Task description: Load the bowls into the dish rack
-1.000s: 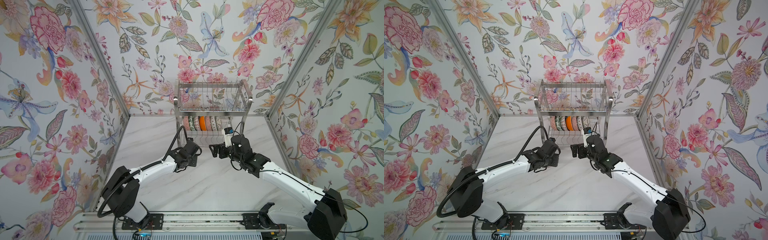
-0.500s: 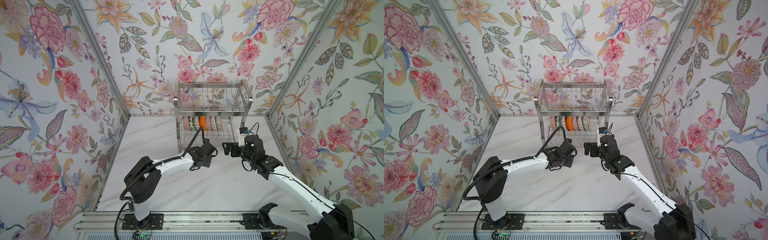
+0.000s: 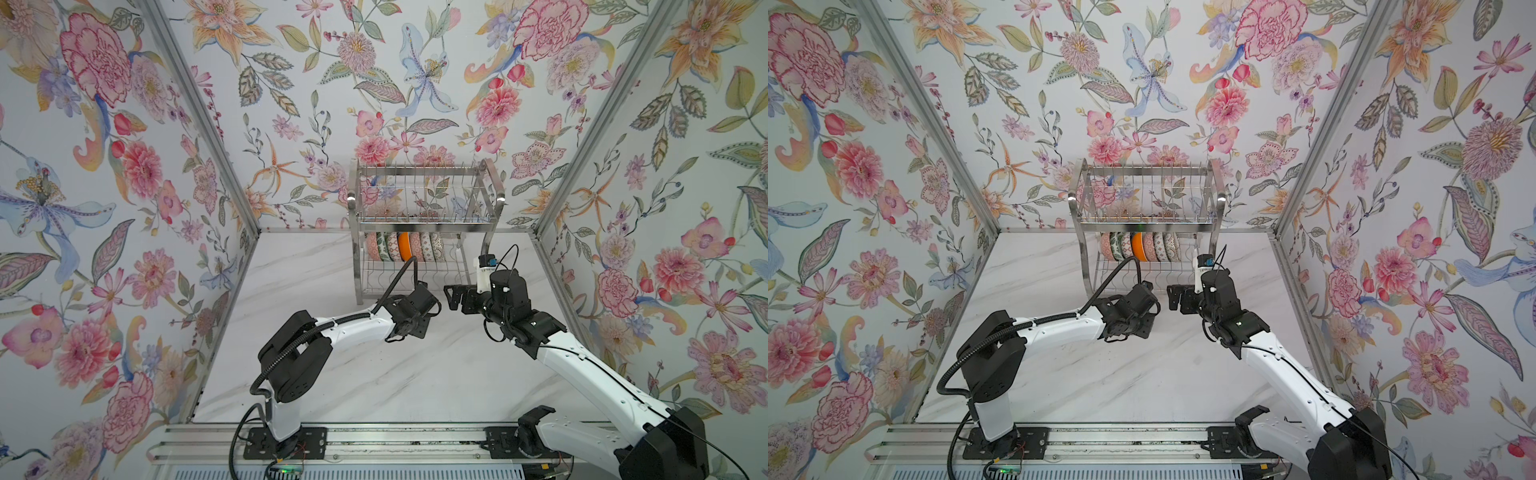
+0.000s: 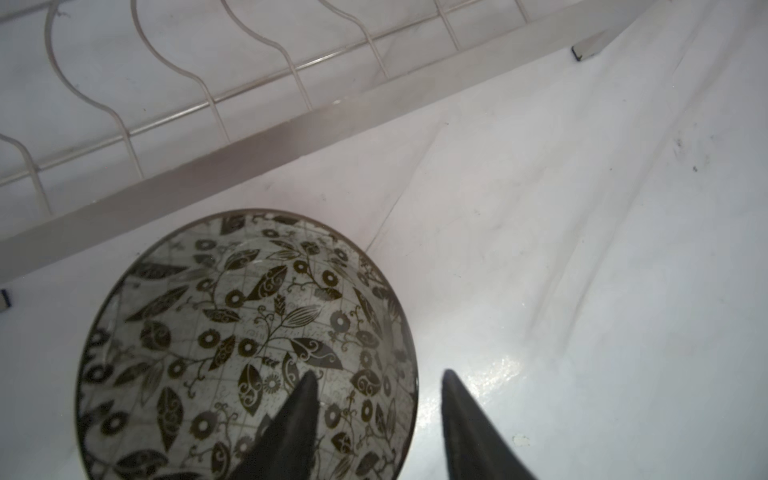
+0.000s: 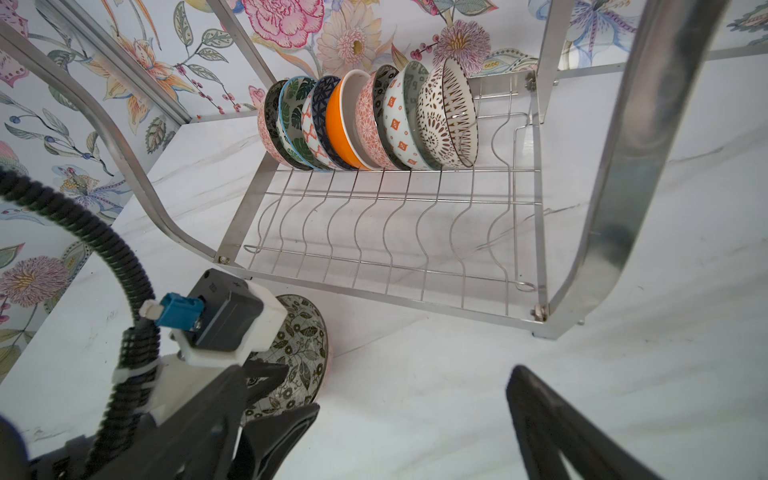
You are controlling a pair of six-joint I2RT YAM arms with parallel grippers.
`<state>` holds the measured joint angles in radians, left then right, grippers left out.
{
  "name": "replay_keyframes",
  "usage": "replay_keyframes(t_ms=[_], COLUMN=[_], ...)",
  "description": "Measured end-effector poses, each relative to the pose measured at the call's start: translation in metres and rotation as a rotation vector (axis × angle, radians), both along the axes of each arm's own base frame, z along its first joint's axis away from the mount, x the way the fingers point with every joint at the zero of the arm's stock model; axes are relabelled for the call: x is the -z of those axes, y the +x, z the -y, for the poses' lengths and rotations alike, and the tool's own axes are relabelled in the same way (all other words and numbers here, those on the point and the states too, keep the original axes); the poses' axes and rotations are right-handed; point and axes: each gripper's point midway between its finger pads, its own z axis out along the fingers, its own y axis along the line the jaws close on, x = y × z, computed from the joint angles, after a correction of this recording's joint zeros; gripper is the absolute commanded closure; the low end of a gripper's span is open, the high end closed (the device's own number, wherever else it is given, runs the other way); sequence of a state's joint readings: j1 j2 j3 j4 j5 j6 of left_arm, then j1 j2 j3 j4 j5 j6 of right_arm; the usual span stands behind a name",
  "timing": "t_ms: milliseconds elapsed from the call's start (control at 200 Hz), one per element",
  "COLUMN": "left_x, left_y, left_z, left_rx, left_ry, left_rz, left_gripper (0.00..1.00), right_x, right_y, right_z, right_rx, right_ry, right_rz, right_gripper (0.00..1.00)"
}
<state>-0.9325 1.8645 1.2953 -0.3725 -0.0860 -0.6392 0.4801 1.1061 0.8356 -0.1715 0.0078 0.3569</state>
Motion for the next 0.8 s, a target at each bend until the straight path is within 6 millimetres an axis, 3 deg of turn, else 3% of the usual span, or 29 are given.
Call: replay_keyframes(t_ms=[65, 230, 395, 545, 681, 801], left_x=[-0.001, -0.010, -0.044, -0.080, -0.105, -0.116], left_y=[0.000, 0.002, 0.010, 0.024, 0.035, 0.034], left_z=[0.000, -0.004, -0.021, -0.071, -0.136, -0.190], left_rx=[0.005, 0.011, -0.027, -0.131, -0.267, -0.385], left_ry=[0.002, 0.011, -0.033, -0.088, -0.148, -0.214], left_rz=[0.003, 0.031, 0.084, 0.150, 0.219, 0.267], left_gripper=[0.01, 0.01, 0.01, 0.01, 0.01, 0.01], right_x=[0.000, 0.000, 0.000, 0.005, 0.018, 0.034], right_y=[0.000, -0.001, -0.004, -0.011, -0.017, -0.023], right_z=[0.000, -0.001, -0.007, -0.023, -0.042, -0.067], right_rx=[0.000, -0.005, -0.022, -0.064, -0.105, -0.153], right_ry=[0.001, 0.007, 0.011, 0.007, -0.012, -0.042], right_rz=[0.000, -0.004, -0.006, -0.020, -0.053, -0.093], right_gripper=[0.01, 0.01, 0.01, 0.01, 0.01, 0.01])
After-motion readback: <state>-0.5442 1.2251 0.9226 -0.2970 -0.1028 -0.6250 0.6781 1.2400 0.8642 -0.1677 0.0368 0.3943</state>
